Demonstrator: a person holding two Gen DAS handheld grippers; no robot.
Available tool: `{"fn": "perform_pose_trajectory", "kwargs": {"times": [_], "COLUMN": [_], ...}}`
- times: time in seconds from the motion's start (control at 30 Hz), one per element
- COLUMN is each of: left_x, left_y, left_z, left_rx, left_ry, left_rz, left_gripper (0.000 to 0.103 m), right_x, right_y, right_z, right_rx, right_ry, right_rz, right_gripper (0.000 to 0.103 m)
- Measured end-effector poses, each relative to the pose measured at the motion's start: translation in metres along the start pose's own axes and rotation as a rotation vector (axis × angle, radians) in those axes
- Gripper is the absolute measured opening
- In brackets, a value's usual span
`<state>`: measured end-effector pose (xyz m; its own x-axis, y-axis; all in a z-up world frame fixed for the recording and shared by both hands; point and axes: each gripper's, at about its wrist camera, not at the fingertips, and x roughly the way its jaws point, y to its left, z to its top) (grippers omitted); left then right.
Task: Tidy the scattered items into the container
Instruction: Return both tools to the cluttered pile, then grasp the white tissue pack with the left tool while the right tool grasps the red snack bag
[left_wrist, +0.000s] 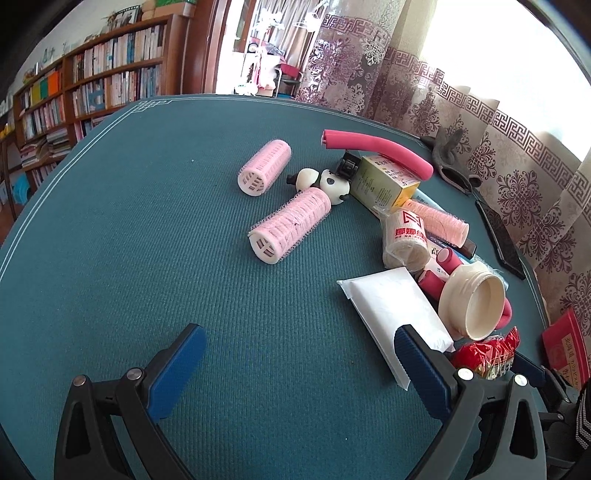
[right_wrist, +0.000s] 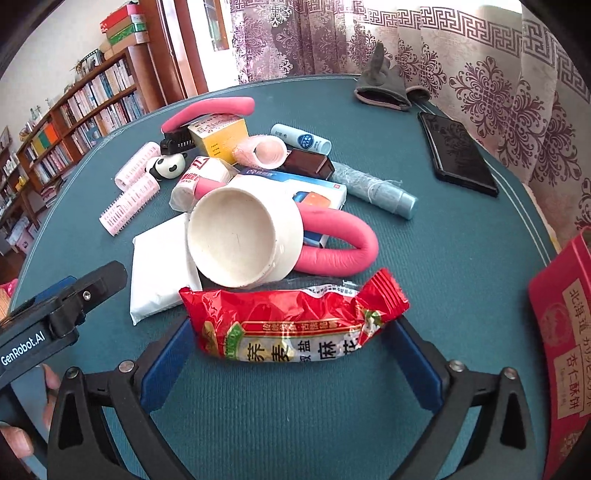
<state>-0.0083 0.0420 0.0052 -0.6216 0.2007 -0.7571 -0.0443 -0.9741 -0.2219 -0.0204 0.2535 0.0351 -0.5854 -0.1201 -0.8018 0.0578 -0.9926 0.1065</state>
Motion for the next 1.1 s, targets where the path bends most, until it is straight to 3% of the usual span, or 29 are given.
{"fn": "perform_pose_trajectory", "kwargs": {"times": [0.1, 0.17, 0.6, 0.73, 0.9, 1.1], "left_x": [0.002, 0.002, -0.002, 0.008, 0.028, 0.024], "left_y": [-0.003, -0.004, -0.042, -0.061, -0.064, -0.046], "left_z": [0.001, 0.0, -0.004, -0.001, 0.005, 0.008], "left_rx": [0.006, 0.012, 0.142, 0.204, 0.206, 0.198], "left_ry": [-0.001, -0.003, -0.005, 0.009, 0.064, 0.067], "left_rz": [0.006, 0.01, -0.065, 0.006, 0.094, 0.128], "left_gripper": [0.103, 0.103, 0.103, 0.103, 0.103, 0.103], "right_x": [-0.003, -0.008, -0.03, -0.032, -0.031, -0.032], "right_y": [-0.002, -0.003, -0.035, -0.034, -0.034, -0.034], "right_z": [-0.001, -0.004, -0.031, -0.035, -0.036, -0.036], "right_rx": [0.001, -0.01, 0.067, 0.07, 0.066, 0.063], "right_ry": [-0.017, -0.034, -0.065, -0.082, -0.09, -0.093], "right_rz": [0.007, 0.01, -0.004, -0.007, -0.007, -0.013], "right_gripper": [0.099, 0.085, 0.083, 0.083, 0.084, 0.084]}}
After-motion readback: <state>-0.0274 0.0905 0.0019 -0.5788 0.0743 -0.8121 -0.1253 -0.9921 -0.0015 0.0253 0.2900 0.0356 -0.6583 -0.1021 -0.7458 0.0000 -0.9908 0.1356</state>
